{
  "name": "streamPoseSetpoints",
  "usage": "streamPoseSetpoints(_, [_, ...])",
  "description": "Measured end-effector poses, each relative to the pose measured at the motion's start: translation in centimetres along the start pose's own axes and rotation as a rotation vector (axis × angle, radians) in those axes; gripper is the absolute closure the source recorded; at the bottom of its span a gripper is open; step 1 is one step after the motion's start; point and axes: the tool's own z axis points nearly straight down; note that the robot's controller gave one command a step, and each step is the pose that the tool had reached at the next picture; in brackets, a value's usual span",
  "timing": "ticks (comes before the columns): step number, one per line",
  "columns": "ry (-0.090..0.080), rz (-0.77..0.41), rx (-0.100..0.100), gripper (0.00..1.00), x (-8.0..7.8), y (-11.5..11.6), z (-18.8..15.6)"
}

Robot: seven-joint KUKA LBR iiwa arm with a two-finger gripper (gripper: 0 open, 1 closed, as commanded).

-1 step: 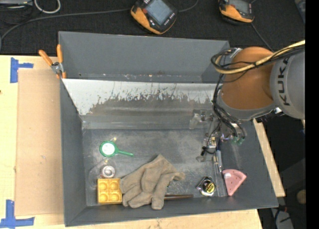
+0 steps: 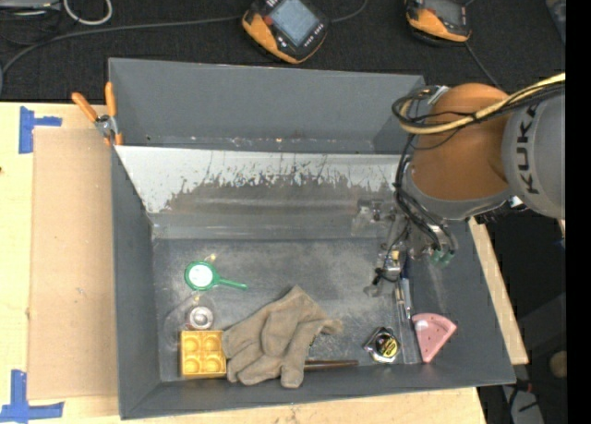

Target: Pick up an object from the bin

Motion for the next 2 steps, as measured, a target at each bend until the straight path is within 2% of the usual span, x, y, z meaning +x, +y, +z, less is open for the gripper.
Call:
streamPoseSetpoints(1, [0.003, -0.258, 0.001, 0.0, 4.2, 8.0, 9.5])
streamPoseSetpoints(2, [-0.012, -0.307, 0.0, 0.0, 2.9, 15.2, 0.9])
